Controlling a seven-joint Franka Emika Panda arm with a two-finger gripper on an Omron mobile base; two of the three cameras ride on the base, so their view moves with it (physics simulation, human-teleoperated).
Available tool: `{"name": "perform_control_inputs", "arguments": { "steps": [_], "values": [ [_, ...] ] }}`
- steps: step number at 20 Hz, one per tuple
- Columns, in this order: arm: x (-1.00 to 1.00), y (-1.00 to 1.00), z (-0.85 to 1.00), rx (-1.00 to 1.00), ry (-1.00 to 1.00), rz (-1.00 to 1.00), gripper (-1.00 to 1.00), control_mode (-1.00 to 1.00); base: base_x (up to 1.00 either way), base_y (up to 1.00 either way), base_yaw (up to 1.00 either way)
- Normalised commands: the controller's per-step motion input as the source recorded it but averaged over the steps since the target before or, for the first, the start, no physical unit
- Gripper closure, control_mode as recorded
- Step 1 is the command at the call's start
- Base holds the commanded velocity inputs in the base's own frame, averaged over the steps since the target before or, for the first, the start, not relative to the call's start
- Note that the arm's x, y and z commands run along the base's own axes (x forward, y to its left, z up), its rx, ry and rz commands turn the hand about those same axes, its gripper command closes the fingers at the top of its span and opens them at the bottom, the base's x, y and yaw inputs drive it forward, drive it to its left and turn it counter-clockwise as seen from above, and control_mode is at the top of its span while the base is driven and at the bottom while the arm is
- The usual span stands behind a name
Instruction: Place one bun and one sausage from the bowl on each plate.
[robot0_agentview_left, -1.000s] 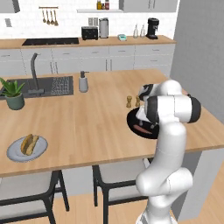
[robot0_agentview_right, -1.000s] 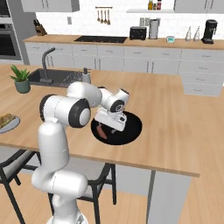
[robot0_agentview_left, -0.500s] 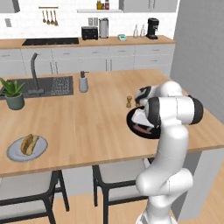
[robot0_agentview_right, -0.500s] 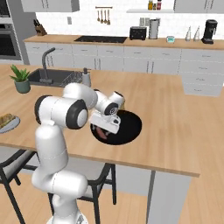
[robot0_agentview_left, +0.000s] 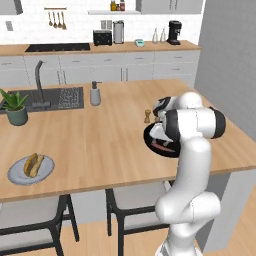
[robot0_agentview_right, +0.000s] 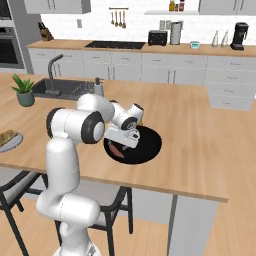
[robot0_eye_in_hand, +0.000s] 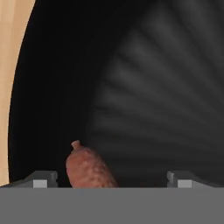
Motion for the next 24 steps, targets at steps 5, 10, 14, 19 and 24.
{"name": "perform_control_inputs", "arguments": {
  "steps": [5, 10, 14, 19, 24],
  "values": [
    [-0.23, -0.3, -0.37, 0.02, -0.1, 0.1, -1.0, -1.0, 0.0, 0.0, 0.0],
    [-0.48, 0.0, -0.2, 0.0, -0.06, 0.04, -1.0, -1.0, 0.0, 0.0, 0.0],
    [-0.27, 0.0, 0.08, 0.0, 0.0, 0.11, -1.0, -1.0, 0.0, 0.0, 0.0],
    [-0.12, 0.0, -0.18, 0.01, 0.0, 0.18, -1.0, -1.0, 0.0, 0.0, 0.0],
    [0.03, 0.0, -0.4, 0.0, 0.0, 0.16, -1.0, -1.0, 0.0, 0.0, 0.0]
  ]
}}
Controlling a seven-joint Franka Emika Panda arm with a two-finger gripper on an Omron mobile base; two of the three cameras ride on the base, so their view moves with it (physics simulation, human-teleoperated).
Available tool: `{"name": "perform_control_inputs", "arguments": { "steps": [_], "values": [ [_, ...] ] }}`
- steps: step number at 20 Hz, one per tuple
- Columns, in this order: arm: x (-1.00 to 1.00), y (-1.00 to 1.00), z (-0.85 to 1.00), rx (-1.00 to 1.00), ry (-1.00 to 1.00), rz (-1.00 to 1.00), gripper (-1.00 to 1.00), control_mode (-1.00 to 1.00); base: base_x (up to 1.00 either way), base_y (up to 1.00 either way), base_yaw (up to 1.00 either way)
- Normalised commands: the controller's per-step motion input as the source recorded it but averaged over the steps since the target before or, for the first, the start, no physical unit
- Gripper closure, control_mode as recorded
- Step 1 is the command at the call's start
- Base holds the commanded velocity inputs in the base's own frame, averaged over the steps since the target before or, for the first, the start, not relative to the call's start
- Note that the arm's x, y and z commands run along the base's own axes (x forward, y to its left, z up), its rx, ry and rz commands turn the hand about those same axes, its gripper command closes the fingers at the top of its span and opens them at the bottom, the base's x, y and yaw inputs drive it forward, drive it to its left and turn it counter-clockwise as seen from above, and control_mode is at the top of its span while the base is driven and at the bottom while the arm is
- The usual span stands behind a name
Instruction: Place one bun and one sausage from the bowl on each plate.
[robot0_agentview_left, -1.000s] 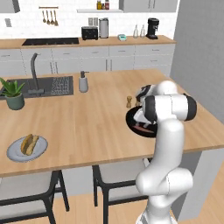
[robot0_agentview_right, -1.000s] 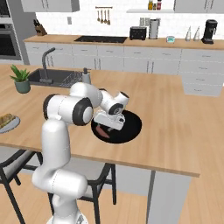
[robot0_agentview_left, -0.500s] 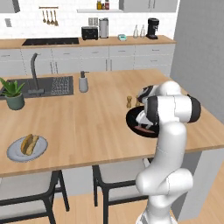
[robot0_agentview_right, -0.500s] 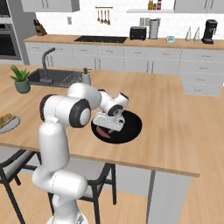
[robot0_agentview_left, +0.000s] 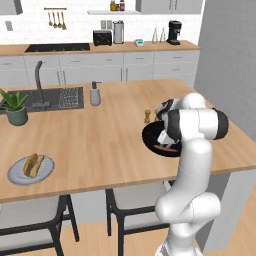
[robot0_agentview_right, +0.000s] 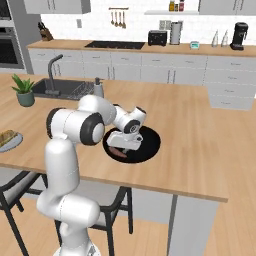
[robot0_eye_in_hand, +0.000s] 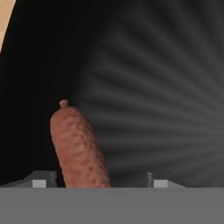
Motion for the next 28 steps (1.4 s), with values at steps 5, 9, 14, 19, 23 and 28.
{"name": "perform_control_inputs", "arguments": {
  "steps": [5, 9, 14, 19, 23, 28],
  "values": [
    [-0.26, 0.0, -0.42, 0.0, -0.06, 0.13, 1.0, -1.0, 0.0, 0.0, 0.0],
    [-0.31, -0.12, -0.26, 0.06, -0.14, 0.1, 1.0, -1.0, 0.0, 0.0, 0.0],
    [-0.08, -0.02, 0.12, 0.06, -0.11, 0.03, 1.0, -1.0, 0.0, 0.0, 0.0],
    [-0.25, 0.01, 0.95, 0.0, -0.07, 0.0, 1.0, -1.0, 0.0, 0.0, 0.0],
    [-0.37, 0.08, 1.0, 0.0, -0.01, 0.0, 1.0, -1.0, 0.0, 0.0, 0.0],
    [-0.48, 0.37, 0.57, 0.0, 0.0, 0.0, 1.0, -1.0, 0.0, 0.0, 0.0]
  ]
}}
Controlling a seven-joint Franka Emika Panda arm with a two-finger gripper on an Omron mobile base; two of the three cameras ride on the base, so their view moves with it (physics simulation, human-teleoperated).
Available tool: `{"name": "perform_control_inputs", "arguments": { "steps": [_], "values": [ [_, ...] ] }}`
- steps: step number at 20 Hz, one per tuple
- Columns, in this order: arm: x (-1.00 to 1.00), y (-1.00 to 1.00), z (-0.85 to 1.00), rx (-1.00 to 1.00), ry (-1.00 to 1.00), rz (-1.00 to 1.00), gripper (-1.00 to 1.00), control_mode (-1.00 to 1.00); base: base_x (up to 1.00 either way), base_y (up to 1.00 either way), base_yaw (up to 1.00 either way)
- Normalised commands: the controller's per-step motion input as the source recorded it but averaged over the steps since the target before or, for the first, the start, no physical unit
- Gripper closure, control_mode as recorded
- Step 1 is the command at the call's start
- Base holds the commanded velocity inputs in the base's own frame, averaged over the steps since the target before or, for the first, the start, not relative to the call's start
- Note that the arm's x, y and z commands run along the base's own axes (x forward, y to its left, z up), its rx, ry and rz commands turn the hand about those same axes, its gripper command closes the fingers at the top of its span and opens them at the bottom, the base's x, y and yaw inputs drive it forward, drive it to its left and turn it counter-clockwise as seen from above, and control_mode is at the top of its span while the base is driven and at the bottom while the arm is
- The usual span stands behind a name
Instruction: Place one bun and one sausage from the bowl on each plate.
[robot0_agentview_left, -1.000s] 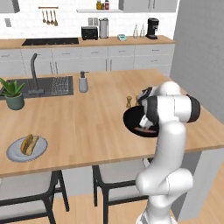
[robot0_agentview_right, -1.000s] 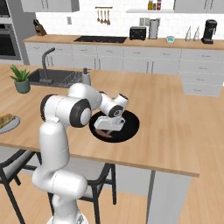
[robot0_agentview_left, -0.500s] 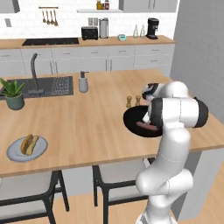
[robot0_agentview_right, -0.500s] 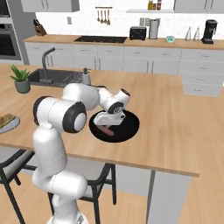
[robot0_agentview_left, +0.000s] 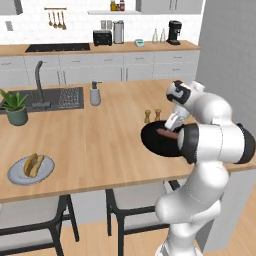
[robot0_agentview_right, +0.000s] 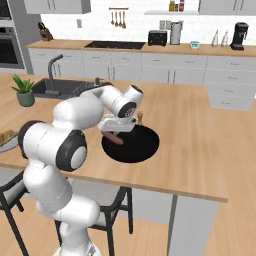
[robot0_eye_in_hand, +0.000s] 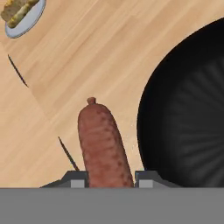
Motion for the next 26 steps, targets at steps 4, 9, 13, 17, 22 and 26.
{"name": "perform_control_inputs", "arguments": {
  "steps": [4, 9, 13, 17, 22, 26],
  "values": [
    [-0.69, 0.24, -0.05, 0.0, 0.0, 0.04, 1.0, -1.0, 0.0, 0.0, 0.0],
    [-0.14, 0.16, 0.0, 0.0, 0.0, 0.0, 1.0, 1.0, -0.56, 0.8, 0.0],
    [0.0, 0.0, 0.0, 0.0, 0.0, 0.0, 1.0, 1.0, -0.47, 1.0, 0.0],
    [0.0, 0.0, 0.0, 0.0, 0.0, 0.0, 1.0, 1.0, -0.01, 1.0, -0.08],
    [0.0, 0.0, 0.0, 0.0, 0.0, 0.0, 1.0, 1.0, 0.48, 1.0, -0.22],
    [0.74, 0.84, -0.06, 0.0, 0.0, -0.43, 1.0, -1.0, 0.0, 0.0, 0.0]
  ]
}}
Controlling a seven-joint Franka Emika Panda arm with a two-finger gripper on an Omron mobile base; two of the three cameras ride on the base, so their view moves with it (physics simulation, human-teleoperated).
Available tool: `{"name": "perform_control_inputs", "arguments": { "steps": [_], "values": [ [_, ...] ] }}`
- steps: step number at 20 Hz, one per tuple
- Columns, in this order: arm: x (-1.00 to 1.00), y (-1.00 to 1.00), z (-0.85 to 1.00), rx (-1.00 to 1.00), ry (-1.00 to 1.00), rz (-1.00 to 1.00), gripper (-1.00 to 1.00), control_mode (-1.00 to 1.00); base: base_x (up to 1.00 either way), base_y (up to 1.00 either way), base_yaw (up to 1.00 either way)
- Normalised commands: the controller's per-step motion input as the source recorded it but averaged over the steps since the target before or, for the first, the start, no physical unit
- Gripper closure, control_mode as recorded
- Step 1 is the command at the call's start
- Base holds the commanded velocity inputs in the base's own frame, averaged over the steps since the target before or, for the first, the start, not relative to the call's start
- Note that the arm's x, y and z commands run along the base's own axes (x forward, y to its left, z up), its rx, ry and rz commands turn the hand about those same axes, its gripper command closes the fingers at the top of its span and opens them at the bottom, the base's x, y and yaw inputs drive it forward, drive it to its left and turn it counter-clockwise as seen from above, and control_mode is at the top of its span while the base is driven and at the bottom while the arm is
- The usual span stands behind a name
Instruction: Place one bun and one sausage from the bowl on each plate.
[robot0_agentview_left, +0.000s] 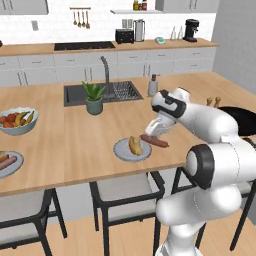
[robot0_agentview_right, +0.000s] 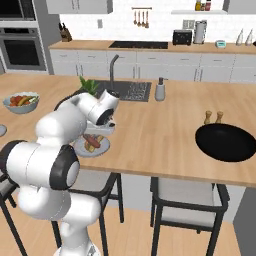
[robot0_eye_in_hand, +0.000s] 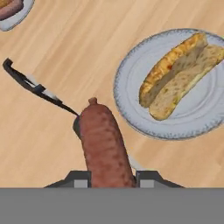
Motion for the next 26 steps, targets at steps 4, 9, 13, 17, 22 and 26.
{"name": "perform_control_inputs", "arguments": {
  "steps": [4, 9, 13, 17, 22, 26],
  "values": [
    [0.56, 0.85, -0.29, 0.0, 0.0, -0.66, 1.0, -1.0, 0.0, 0.0, 0.0],
    [0.08, 0.77, -0.43, -0.01, 0.0, -0.74, 1.0, -1.0, 0.0, 0.0, 0.0],
    [0.43, 0.11, -0.19, -0.13, -0.01, -0.67, 1.0, -1.0, 0.0, 0.0, 0.0],
    [0.46, 0.04, 0.1, -0.1, 0.0, -0.48, 1.0, -1.0, 0.0, 0.0, 0.0],
    [0.32, 0.19, 0.28, -0.08, 0.05, -0.32, 1.0, -1.0, 0.0, 0.0, 0.0],
    [0.12, -0.01, 0.02, -0.06, 0.08, -0.09, 1.0, -1.0, 0.0, 0.0, 0.0]
  ]
}}
